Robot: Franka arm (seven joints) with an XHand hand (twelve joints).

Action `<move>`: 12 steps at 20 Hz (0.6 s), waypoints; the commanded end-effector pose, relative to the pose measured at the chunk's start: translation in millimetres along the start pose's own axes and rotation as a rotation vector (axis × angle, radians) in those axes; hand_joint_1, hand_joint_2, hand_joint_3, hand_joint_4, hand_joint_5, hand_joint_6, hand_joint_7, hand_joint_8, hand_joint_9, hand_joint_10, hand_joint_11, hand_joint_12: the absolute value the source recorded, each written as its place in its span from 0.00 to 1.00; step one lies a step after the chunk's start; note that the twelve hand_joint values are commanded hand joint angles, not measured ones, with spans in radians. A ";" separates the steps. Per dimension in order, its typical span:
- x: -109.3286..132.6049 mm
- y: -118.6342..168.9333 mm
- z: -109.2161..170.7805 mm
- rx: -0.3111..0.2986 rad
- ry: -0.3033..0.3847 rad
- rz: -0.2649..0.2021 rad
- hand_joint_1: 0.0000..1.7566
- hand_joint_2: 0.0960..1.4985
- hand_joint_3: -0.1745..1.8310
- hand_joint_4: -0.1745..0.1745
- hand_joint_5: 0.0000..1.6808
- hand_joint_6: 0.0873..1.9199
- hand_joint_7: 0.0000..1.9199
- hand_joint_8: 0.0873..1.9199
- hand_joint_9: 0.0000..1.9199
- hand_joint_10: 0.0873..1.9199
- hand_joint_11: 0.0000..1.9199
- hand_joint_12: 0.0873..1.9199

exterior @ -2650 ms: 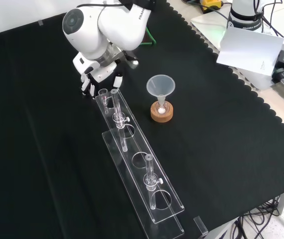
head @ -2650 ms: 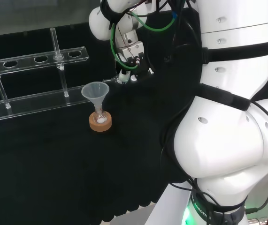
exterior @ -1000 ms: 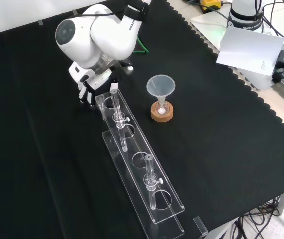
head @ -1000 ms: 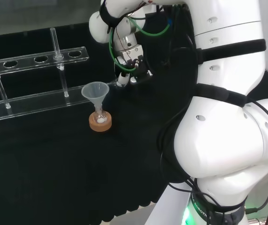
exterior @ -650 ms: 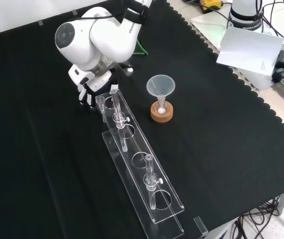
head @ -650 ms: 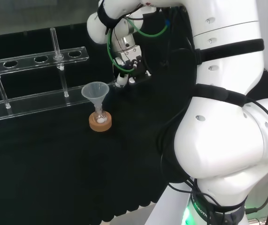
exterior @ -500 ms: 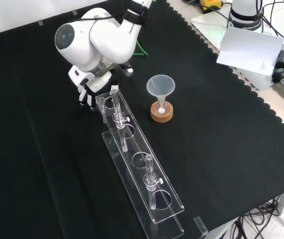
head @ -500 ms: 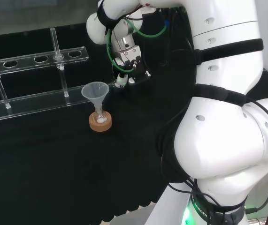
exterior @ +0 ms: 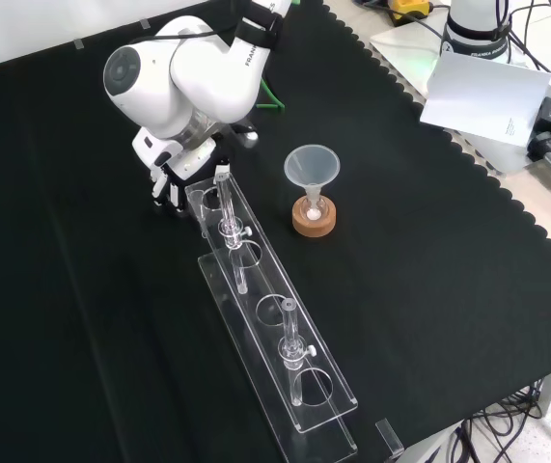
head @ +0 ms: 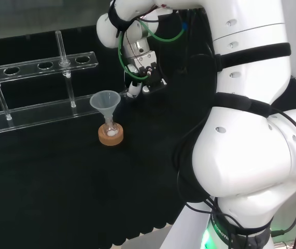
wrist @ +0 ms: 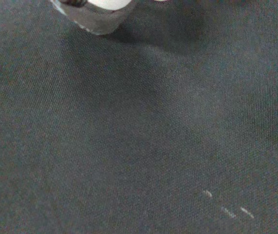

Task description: Put the weighing funnel back on the table.

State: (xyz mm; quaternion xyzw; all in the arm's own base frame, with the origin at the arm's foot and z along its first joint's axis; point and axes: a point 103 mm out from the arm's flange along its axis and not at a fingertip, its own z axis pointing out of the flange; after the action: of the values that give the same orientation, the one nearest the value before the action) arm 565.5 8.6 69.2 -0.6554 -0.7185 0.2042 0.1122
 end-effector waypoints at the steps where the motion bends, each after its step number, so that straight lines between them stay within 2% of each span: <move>1: -2.9 -6.2 0.2 0.003 0.012 0.004 0.57 0.67 0.00 0.59 0.44 0.33 0.16 0.33 0.34 0.21 0.26 0.62; 5: -3.9 -12.5 1.0 0.004 0.018 0.004 0.55 0.66 0.00 0.53 0.32 0.30 0.11 0.32 0.28 0.25 0.20 0.65; 7: -3.8 -16.3 0.4 0.004 0.024 0.004 0.55 0.65 0.00 0.50 0.27 0.25 0.09 0.32 0.26 0.27 0.19 0.66; 12: -1.8 -27.1 -3.1 -0.003 0.036 0.003 0.54 0.64 0.00 0.47 0.24 0.16 0.06 0.31 0.23 0.29 0.17 0.67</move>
State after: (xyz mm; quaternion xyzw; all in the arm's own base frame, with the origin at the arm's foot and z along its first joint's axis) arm 548.8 4.5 77.0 -0.6584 -0.7151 0.1999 0.1229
